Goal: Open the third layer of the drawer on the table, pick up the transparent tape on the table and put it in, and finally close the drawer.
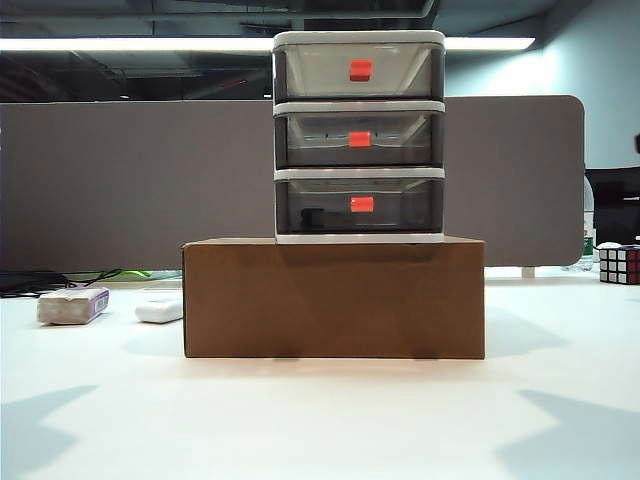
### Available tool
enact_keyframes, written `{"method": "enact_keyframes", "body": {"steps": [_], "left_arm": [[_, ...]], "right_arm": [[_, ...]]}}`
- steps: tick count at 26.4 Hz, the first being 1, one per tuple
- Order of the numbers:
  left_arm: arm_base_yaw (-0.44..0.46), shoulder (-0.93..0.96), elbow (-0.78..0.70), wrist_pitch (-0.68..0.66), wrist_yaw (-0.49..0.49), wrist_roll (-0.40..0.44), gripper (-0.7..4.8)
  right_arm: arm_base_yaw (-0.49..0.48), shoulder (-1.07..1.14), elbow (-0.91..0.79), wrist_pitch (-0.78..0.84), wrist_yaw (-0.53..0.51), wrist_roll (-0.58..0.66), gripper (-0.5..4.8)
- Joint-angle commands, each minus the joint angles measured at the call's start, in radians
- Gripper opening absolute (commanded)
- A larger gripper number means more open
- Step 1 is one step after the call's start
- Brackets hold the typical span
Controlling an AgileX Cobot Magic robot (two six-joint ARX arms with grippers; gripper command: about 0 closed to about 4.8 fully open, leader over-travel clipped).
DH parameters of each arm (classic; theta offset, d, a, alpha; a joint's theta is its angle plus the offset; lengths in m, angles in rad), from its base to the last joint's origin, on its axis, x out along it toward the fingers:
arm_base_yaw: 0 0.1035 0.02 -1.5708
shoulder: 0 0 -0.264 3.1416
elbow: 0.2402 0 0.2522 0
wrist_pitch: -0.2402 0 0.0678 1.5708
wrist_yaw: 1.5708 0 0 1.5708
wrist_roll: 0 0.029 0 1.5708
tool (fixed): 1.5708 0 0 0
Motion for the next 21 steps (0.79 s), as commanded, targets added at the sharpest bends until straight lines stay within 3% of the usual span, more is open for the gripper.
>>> {"method": "enact_keyframes", "body": {"steps": [1,8,19,21], "left_arm": [[0.138,0.0,0.006,0.01,0.123,-0.003,-0.06],[0.356,0.0,0.006,0.008,0.105,-0.002,-0.06],[0.368,0.0,0.006,0.0,0.096,0.002,-0.06],[0.369,0.0,0.006,0.001,0.058,0.003,-0.06]], "right_arm": [[-0.073,-0.002,-0.006,0.015,-0.022,-0.006,-0.05],[-0.196,-0.002,-0.006,0.037,-0.022,-0.006,-0.05],[-0.209,-0.002,-0.006,0.03,0.053,-0.01,-0.05],[-0.209,-0.002,-0.006,0.034,0.083,-0.01,-0.05]]}}
